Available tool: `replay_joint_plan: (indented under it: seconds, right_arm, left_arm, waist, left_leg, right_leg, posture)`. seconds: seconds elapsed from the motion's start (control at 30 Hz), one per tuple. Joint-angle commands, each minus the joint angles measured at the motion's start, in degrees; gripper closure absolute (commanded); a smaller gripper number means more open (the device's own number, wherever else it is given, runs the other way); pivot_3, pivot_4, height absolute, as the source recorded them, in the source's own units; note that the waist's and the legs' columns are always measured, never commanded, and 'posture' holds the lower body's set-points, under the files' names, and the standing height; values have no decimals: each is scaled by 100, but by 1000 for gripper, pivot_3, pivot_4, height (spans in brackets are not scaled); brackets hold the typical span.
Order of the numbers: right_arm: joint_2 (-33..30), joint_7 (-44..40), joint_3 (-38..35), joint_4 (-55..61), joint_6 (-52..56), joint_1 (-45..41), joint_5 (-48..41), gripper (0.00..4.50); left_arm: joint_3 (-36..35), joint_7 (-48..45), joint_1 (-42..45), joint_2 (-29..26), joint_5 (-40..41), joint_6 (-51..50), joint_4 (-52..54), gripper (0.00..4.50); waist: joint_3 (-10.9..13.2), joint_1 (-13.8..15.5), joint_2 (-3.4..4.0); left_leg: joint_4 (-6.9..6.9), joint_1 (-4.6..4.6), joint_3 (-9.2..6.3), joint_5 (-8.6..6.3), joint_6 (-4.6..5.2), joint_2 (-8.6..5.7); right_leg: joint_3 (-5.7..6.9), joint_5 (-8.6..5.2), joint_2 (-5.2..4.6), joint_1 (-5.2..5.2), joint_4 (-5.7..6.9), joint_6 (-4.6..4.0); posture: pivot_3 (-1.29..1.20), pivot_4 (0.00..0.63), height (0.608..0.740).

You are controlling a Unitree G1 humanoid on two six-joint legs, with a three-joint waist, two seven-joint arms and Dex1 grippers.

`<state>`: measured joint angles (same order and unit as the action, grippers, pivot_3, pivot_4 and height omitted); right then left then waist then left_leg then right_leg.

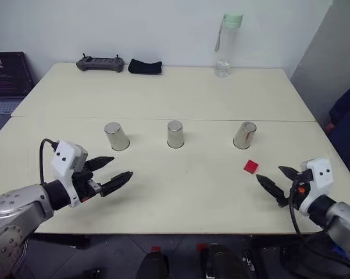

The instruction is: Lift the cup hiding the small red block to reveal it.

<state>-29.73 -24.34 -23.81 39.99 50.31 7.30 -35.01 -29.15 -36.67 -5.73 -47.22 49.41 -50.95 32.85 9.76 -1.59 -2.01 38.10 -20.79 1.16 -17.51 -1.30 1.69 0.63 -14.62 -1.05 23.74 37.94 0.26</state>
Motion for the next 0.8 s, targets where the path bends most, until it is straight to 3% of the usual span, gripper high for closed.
replay_joint_plan:
  seconds: [0.03,0.8]
  right_arm:
    - [36,95,10,61,-117,-48,-67,42]
    - [135,135,258,-122,-884,477,232,42]
  left_arm:
    - [-131,249,195,39,256,-158,41,0]
    - [181,16,312,-12,-13,178,-291,0]
  waist:
    - [0,5,0]
    - [1,14,0]
  left_leg:
    - [0,0,0,0,0,0]
    - [-2,-2,1,0,-1,-2]
  right_leg:
    - [1,0,0,0,0,0]
    - [-1,-1,-4,1,-1,-1]
  posture:
    - [0,150,740]
    - [0,150,740]
